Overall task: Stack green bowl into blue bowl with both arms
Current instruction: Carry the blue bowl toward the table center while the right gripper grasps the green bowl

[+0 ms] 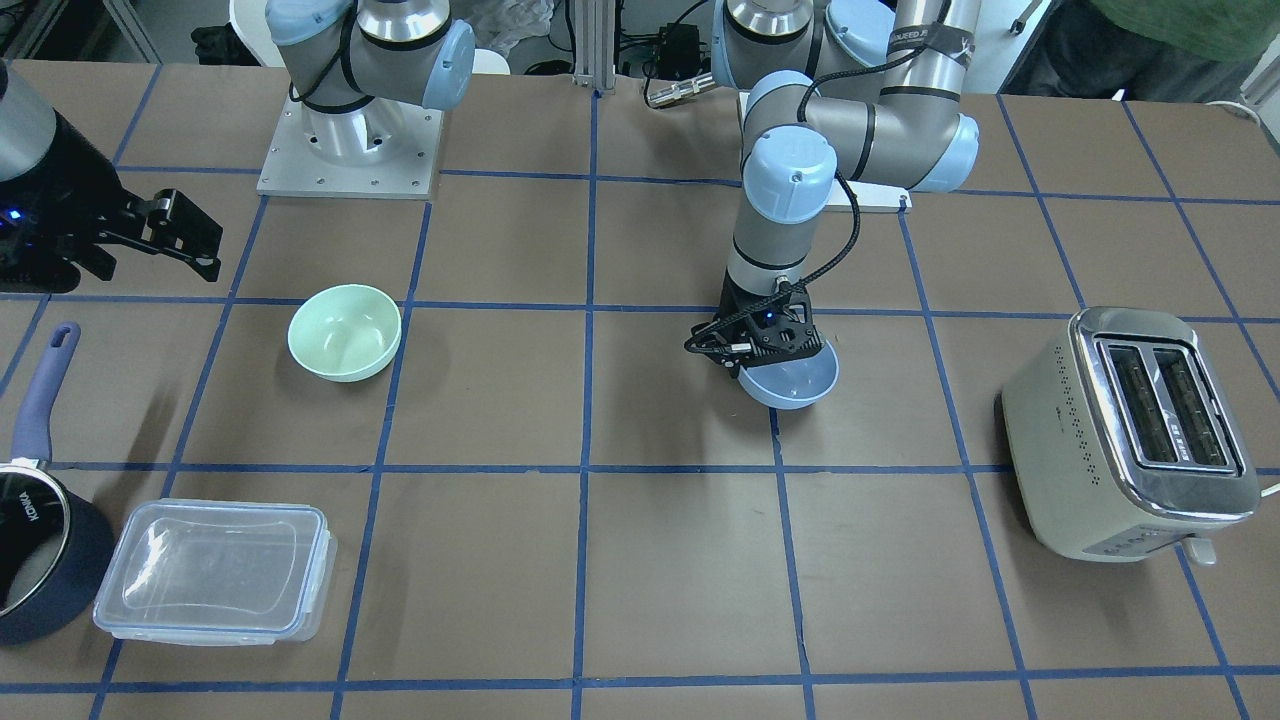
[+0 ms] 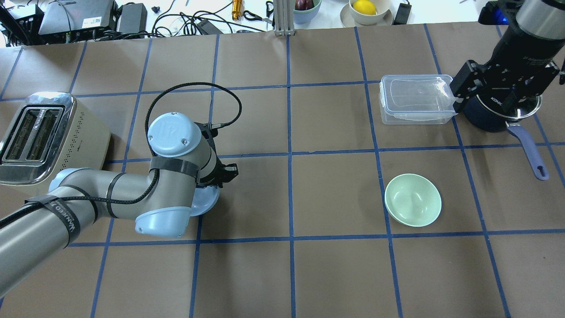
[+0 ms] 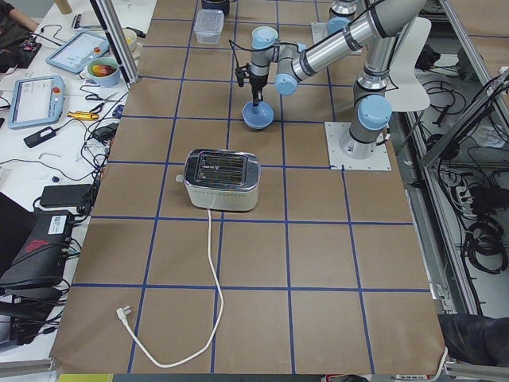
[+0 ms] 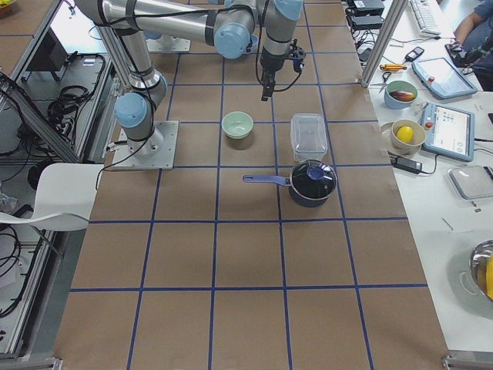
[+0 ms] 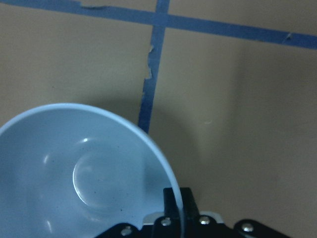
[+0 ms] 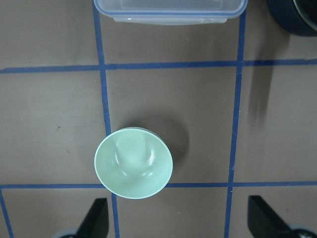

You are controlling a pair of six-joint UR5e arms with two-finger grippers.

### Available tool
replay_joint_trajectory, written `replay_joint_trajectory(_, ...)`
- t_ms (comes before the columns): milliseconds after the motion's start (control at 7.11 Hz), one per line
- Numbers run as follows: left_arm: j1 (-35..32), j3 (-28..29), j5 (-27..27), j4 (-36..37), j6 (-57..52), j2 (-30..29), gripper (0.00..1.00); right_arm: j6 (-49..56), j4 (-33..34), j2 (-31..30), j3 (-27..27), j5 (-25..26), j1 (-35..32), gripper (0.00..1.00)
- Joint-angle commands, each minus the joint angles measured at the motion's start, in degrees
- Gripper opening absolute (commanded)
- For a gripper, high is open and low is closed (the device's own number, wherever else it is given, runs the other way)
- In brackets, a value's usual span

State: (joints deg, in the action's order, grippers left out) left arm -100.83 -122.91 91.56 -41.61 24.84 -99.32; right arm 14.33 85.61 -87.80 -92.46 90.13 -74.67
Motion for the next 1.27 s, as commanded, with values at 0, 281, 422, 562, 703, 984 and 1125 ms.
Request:
replay_joint_trajectory(0,-9.8,11.2,-1.3,-1.5,15.8,-6.5,0.00,0.7,8.1,0.1,-11.3,1.4,0.6,0.96)
replay_joint_trajectory(281,-16.8,22.3,-2.1,-2.9,28.4,-14.9,0.00,0.7,22.6,0.1,-23.8,2.2,0.5,0.98)
replay_joint_trajectory(422,-17.5,25.1,-1.9,-3.0,29.8,-17.7,0.00,0.6,29.6,0.4,-29.5,1.8,0.6,0.97)
replay_joint_trajectory(562,-17.7,25.2,-1.6,-3.1,30.0,-18.1,0.06,0.7,38.0,1.7,-35.0,1.6,0.7,0.96)
replay_joint_trajectory(703,-17.6,24.7,-1.4,-3.1,25.7,-17.1,0.70,0.8,40.9,2.5,-36.2,1.8,0.7,0.79)
replay_joint_trajectory(984,-15.5,23.2,-1.2,-2.6,12.5,-14.4,0.92,0.7,40.9,2.6,-36.1,1.8,0.7,0.28)
replay_joint_trajectory(1125,-12.7,23.3,-1.5,-3.1,3.6,-12.1,0.94,0.7,40.9,2.6,-36.0,1.6,0.7,0.08)
